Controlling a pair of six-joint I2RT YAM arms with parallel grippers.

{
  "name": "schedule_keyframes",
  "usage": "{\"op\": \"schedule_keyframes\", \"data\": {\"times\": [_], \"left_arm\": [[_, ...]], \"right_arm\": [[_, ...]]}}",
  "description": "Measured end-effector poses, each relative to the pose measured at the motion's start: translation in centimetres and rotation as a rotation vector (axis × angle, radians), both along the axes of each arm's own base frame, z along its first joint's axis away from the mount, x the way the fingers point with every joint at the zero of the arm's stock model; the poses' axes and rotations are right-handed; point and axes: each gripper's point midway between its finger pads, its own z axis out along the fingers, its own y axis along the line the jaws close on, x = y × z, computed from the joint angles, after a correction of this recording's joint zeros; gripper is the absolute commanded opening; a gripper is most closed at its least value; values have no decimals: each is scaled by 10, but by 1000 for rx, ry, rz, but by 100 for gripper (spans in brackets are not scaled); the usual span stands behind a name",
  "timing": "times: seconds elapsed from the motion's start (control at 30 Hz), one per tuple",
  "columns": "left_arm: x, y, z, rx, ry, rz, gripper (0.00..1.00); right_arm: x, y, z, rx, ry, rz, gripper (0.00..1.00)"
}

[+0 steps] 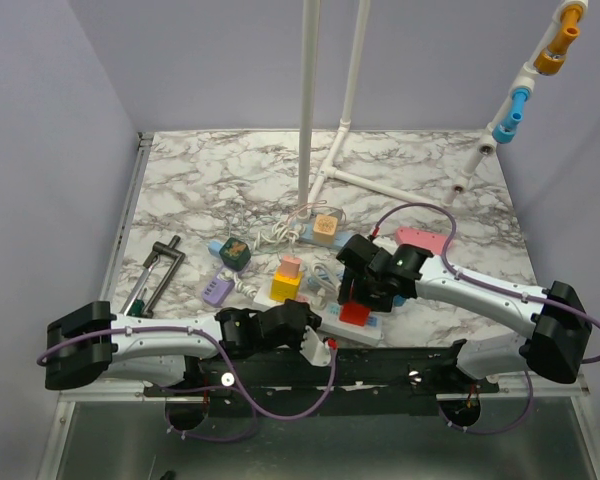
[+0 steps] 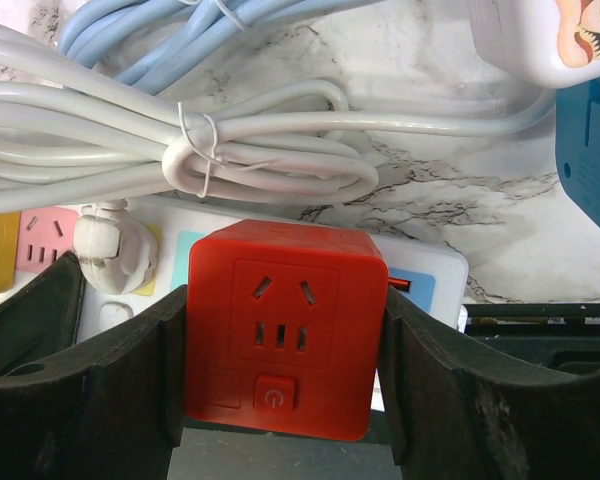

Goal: Pull the plug off the socket
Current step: Remove the plug from the socket.

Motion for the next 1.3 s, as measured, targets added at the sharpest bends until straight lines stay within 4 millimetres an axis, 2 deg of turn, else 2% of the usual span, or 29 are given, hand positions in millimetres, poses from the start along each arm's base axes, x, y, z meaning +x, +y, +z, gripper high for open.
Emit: {"op": "schedule_keyframes", "data": {"times": [0.17,0.6,1.0,1.2,1.3], "left_arm": [[-1,1,1,1,0,-3,0],[1,3,8,-55,-169,-141,0],[-10,3,6,-3,-114,-204,0],[-16,6,1,21,-92,-237,0],[-16,7,0,28,-94,-242,0]], "right_arm": [[0,1,0,4,3,3,29],[6,1,5,42,59,35,17],[1,3,1,32,116,67,9],[-5,6,-8,20,173,88,4],[-1,9,-6,-11,188,108,3]]}}
